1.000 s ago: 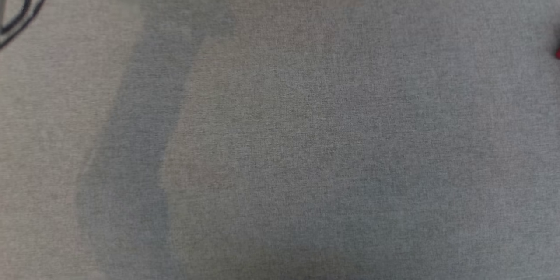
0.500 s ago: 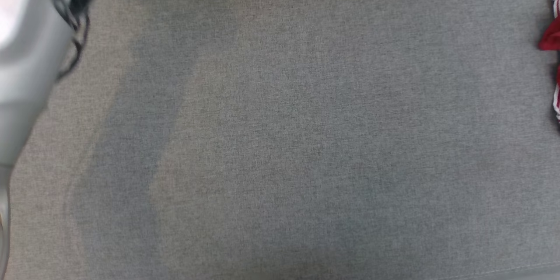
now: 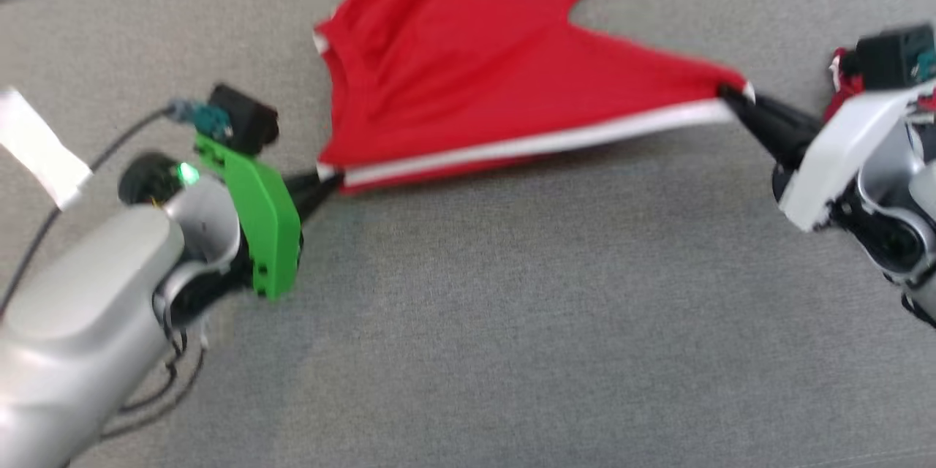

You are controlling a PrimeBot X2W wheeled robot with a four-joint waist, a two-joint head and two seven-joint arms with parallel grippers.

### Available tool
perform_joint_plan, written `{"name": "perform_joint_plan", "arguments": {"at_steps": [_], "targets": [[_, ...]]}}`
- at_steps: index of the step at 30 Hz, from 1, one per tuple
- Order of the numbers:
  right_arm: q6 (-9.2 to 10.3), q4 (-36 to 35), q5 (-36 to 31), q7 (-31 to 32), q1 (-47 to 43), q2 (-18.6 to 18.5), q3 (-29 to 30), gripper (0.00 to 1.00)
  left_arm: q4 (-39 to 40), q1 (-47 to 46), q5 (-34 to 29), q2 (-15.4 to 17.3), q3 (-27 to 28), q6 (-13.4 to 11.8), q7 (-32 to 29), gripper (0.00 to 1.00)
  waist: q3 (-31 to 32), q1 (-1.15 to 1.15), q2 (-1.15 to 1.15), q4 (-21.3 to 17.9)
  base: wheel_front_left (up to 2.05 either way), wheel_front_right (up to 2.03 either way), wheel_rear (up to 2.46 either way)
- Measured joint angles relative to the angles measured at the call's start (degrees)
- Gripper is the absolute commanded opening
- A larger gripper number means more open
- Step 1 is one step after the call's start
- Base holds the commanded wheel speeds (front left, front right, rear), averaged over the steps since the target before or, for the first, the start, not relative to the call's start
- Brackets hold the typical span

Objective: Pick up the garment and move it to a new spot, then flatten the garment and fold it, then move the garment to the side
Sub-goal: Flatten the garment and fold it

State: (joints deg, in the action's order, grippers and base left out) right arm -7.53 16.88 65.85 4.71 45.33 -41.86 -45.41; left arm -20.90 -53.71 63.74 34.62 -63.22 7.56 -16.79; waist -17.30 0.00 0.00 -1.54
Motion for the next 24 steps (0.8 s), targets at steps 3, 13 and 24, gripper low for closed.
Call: {"name": "perform_joint_plan", "arguments": {"at_steps": [3,13,24], "targets": [[-0.01,-1.68,1.24,3.50,-4.75,-2.61,-0.57,0.00,3.01,4.41,4.57,1.60,-0.63,-0.13,-3.60,0.00,3.17,0.00,0.00,-0.19,0.00,0.00,0.00],[-0.03,-11.11,5.15,13.43,-20.29,-9.64,2.01,0.00,18.89,15.38,15.40,8.49,-2.92,-5.54,-12.49,0.00,12.57,0.00,0.00,-1.03,0.00,0.00,0.00],[-0.02,-16.78,1.40,22.08,-18.87,-7.64,13.06,0.00,26.01,11.25,25.85,12.65,0.14,-10.15,-24.59,0.00,12.09,0.00,0.00,-1.11,0.00,0.00,0.00]]}}
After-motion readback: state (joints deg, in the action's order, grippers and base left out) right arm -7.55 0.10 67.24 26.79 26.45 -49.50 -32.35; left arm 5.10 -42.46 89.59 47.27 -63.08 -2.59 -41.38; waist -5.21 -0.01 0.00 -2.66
